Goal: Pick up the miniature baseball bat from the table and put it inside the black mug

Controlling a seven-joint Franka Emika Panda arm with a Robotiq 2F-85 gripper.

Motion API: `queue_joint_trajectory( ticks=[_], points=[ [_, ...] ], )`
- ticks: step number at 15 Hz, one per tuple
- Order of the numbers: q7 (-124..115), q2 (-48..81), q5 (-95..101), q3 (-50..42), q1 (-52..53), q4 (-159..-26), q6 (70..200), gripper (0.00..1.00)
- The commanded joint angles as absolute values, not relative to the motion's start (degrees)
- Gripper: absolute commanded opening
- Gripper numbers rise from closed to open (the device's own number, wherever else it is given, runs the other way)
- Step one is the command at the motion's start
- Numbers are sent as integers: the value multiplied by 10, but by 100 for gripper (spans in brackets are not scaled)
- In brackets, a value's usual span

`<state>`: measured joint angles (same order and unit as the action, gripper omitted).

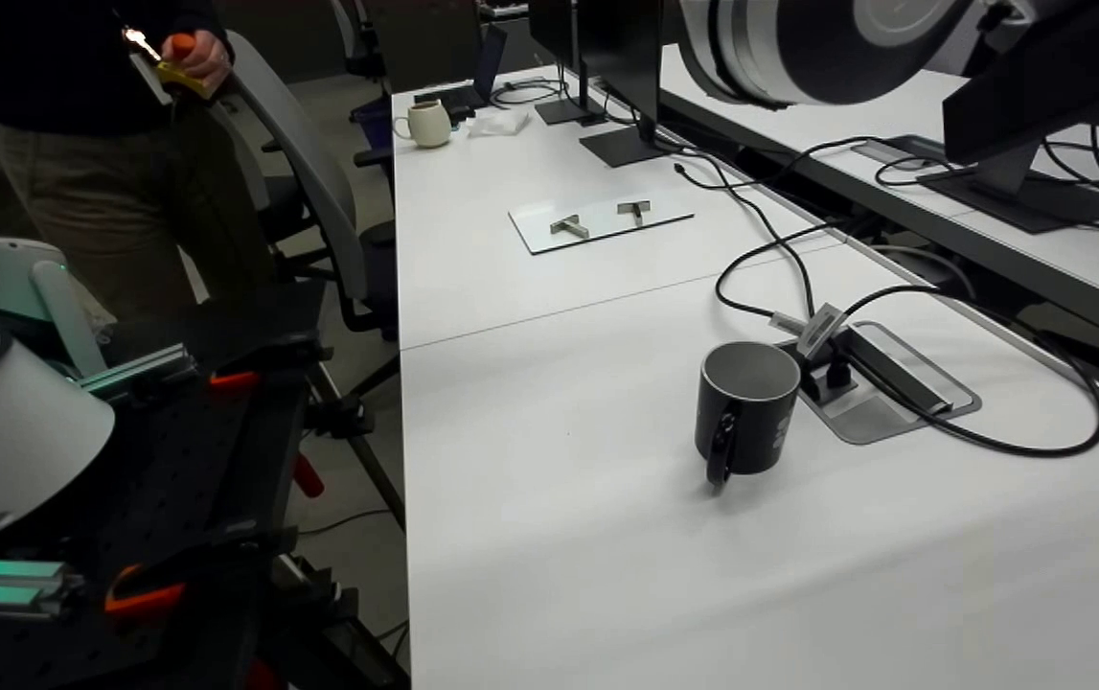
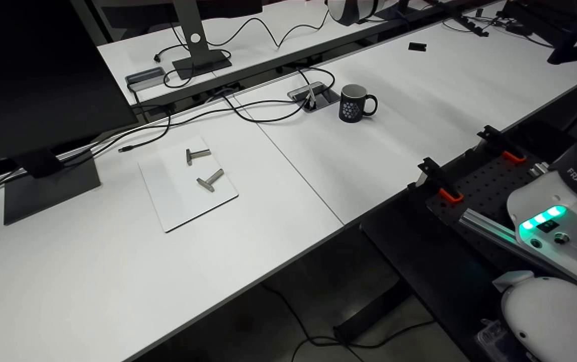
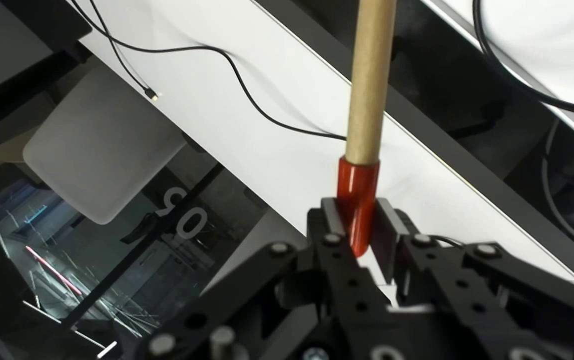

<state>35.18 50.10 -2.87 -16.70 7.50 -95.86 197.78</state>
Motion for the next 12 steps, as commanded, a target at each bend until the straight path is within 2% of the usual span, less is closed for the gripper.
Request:
queue_joint_trajectory(
  ticks=[1,4,5,11,12],
  points=[
    [300,479,66,-133,49,-972,1981,7],
    [261,469,138,-86,6,-969,1982,7],
    [254,489,122,-125,39,-957,1978,30],
    [247,481,145,-101,15,-957,1978,30],
    [247,481,145,-100,15,-957,1978,7]
  ],
)
